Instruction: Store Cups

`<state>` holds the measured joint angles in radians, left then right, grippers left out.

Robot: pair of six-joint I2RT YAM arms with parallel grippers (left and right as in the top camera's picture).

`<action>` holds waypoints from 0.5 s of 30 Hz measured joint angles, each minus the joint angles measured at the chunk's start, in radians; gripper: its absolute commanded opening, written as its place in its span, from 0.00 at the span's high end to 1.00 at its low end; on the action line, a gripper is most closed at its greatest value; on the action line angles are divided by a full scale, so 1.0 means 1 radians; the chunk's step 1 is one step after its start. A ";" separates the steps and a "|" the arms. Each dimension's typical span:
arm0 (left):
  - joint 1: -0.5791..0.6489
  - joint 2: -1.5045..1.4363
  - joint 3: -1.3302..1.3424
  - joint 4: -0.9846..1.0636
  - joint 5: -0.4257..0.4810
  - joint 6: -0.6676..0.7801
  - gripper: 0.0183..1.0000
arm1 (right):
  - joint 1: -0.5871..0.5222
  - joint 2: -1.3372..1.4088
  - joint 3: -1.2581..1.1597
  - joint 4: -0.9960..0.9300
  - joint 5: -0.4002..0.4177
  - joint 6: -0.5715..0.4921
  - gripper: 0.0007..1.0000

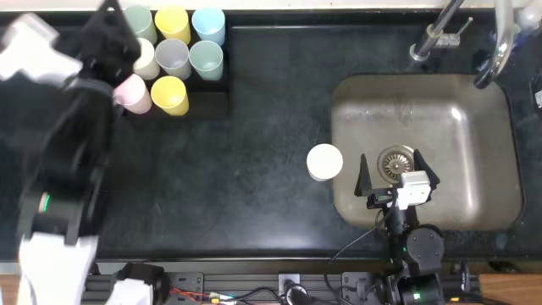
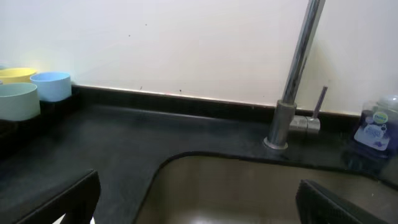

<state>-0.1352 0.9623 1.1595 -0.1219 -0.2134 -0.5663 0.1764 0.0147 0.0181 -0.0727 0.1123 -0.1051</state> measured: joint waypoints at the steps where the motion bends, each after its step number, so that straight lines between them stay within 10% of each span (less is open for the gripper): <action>1: 0.005 -0.054 -0.039 0.039 0.022 0.107 0.00 | 0.000 0.000 0.000 0.000 0.000 0.000 0.00; 7: 0.056 -0.284 -0.367 0.278 0.154 0.512 0.00 | 0.000 0.000 0.000 0.000 0.000 0.000 0.00; 15: 0.072 -0.541 -0.822 0.351 0.213 0.652 0.00 | 0.000 0.000 0.000 0.000 0.000 0.000 0.00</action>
<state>-0.0635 0.4217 0.3378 0.2295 -0.0006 0.0860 0.1764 0.0147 0.0181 -0.0727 0.1123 -0.1051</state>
